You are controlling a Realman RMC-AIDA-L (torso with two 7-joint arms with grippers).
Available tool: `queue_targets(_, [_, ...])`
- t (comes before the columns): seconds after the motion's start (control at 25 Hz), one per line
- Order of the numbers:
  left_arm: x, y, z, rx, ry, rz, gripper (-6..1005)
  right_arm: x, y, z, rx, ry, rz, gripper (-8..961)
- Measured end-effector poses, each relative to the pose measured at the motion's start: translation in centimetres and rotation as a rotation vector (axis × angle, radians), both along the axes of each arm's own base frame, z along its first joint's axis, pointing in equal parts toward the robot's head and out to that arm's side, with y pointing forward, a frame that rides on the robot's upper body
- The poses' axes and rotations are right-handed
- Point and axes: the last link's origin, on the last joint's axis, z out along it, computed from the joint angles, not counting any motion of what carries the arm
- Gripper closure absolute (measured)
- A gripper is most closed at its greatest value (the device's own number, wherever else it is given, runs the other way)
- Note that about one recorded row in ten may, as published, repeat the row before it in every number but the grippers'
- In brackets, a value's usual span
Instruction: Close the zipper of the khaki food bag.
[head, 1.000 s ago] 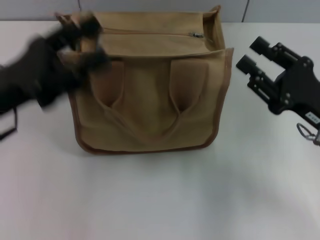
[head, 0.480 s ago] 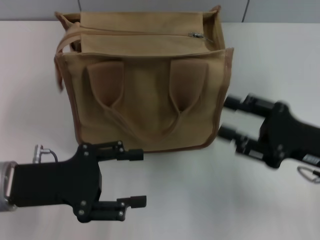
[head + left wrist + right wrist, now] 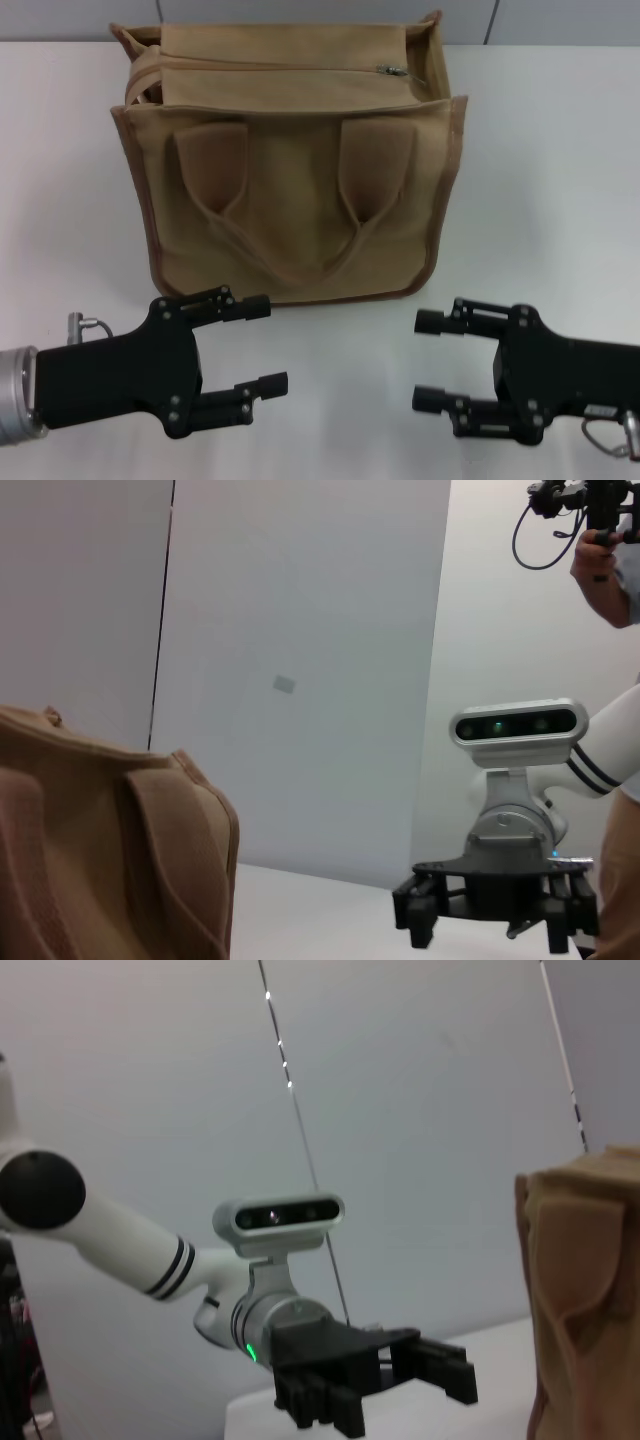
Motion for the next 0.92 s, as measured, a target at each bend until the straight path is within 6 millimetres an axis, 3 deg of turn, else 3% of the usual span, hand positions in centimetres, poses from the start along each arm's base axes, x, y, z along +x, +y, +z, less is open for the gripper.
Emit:
queue_targets(0.2, [-0.2, -0.6, -0.3, 0.006, 0.011, -0.019, 261, 0.6, -0.7, -0.7, 0.007, -0.054, 0.042, 229])
queue_targets(0.92, [-0.3, -1.8, -1.1, -0.128, 0.062, -0.065, 261, 0.7, 0.1, -1.2, 0.014, -0.103, 0.047, 231])
